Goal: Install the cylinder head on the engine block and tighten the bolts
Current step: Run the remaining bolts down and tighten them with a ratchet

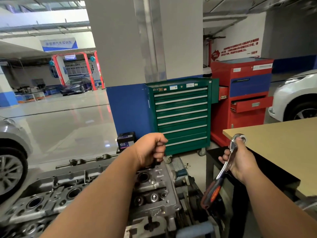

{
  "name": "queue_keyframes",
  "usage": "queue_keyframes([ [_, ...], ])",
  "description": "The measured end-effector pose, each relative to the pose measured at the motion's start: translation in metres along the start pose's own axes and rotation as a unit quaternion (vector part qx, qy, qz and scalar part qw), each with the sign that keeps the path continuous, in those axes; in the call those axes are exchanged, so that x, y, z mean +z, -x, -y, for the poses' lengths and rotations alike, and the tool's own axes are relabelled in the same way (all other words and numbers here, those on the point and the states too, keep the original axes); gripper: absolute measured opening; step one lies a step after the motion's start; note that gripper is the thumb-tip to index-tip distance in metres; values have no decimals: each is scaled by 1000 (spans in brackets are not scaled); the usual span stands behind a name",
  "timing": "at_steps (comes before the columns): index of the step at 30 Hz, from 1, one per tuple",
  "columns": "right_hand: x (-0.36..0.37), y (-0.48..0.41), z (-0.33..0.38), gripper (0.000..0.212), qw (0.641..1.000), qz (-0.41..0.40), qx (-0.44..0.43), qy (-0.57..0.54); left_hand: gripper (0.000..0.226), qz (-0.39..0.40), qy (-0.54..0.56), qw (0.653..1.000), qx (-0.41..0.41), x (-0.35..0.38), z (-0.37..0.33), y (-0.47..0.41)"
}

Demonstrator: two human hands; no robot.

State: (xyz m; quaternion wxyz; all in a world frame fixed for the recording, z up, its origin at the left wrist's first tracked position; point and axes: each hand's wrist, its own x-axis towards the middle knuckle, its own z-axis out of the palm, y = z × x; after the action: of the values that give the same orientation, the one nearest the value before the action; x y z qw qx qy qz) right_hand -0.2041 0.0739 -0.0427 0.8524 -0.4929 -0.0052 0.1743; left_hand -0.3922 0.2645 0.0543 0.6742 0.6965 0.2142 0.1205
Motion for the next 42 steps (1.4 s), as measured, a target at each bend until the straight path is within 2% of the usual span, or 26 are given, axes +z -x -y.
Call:
queue_keyframes([
  [2, 1, 1, 1, 40, 1000, 8, -4, 0, 41, -61, 1, 998, 8, 10, 4, -1],
  [4, 3, 2, 3, 40, 1000, -1, -4, 1, 25, -270, -28, 958, 92, 37, 15, 6],
  [6, 2, 5, 3, 41, 1000, 4, -5, 3, 22, -353, -19, 925, 138, 47, 19, 10],
  [8, 2, 7, 2, 41, 1000, 6, -7, 2, 31, -250, -70, 962, 85, 29, 14, 3],
  [10, 3, 8, 3, 41, 1000, 6, -1, 1, 37, -73, -4, 997, 0, 8, 1, 1],
  [11, 2, 8, 2, 40, 1000, 8, 2, 0, 36, -58, 12, 998, -10, 5, 0, 0],
  [12, 3, 7, 3, 40, 1000, 12, 0, 0, 33, -88, 24, 996, -2, 10, 4, -1],
  [13, 4, 7, 4, 40, 1000, 14, -3, -1, 26, -175, -8, 984, 27, 23, 8, -1],
  [14, 4, 7, 4, 40, 1000, 11, -3, -2, 19, -280, -19, 957, 73, 36, 15, 3],
  [16, 3, 7, 3, 41, 1000, 14, -5, -3, 17, -366, -13, 920, 140, 53, 24, 8],
  [18, 3, 7, 2, 41, 1000, 11, -7, -5, 23, -303, -75, 943, 111, 36, 20, 3],
  [20, 2, 6, 2, 41, 1000, 9, -6, -5, 31, -124, -15, 991, 41, 12, 7, 2],
  [21, 2, 6, 2, 42, 1000, 10, -5, -4, 33, -65, 25, 997, 19, 2, 5, 1],
  [22, 2, 6, 1, 42, 1000, 10, -3, -2, 33, -60, 35, 997, 15, 3, 7, 1],
  [23, 2, 5, 2, 42, 1000, 11, -4, -1, 30, -98, 20, 995, 27, 11, 12, -1],
  [25, 2, 4, 2, 42, 1000, 8, -3, -2, 19, -296, -30, 950, 95, 36, 23, 2],
  [27, 1, 2, 1, 42, 1000, 11, -3, -3, 18, -380, -37, 914, 140, 46, 28, 1],
  [28, 0, 1, 0, 41, 1000, 12, -7, -6, 22, -339, -56, 930, 127, 39, 24, 0],
  [30, 1, 3, 0, 41, 1000, 13, -12, -5, 33, -150, -32, 987, 52, 21, 10, 1],
  [32, 1, 5, -3, 41, 1000, 5, -7, -2, 45, -28, 10, 1000, 7, 2, 5, 2],
  [34, 2, 3, -1, 42, 1000, 13, -8, 1, 38, -93, 20, 995, 33, 10, 12, 2],
  [35, 3, 2, 0, 42, 1000, 12, -12, -1, 27, -184, -3, 981, 66, 21, 16, 1],
  [37, 4, 3, 1, 42, 1000, 6, -5, -3, 12, -343, 15, 930, 132, 45, 25, 5],
  [38, 3, 2, 1, 42, 1000, 10, -4, -1, 18, -384, 39, 907, 166, 52, 26, 6],
  [40, 3, 2, 1, 42, 1000, 10, -3, 0, 20, -367, -35, 914, 172, 45, 25, 1],
  [42, 4, 4, 2, 43, 1000, 7, -4, 2, 23, -250, -61, 961, 96, 22, 12, 1],
])
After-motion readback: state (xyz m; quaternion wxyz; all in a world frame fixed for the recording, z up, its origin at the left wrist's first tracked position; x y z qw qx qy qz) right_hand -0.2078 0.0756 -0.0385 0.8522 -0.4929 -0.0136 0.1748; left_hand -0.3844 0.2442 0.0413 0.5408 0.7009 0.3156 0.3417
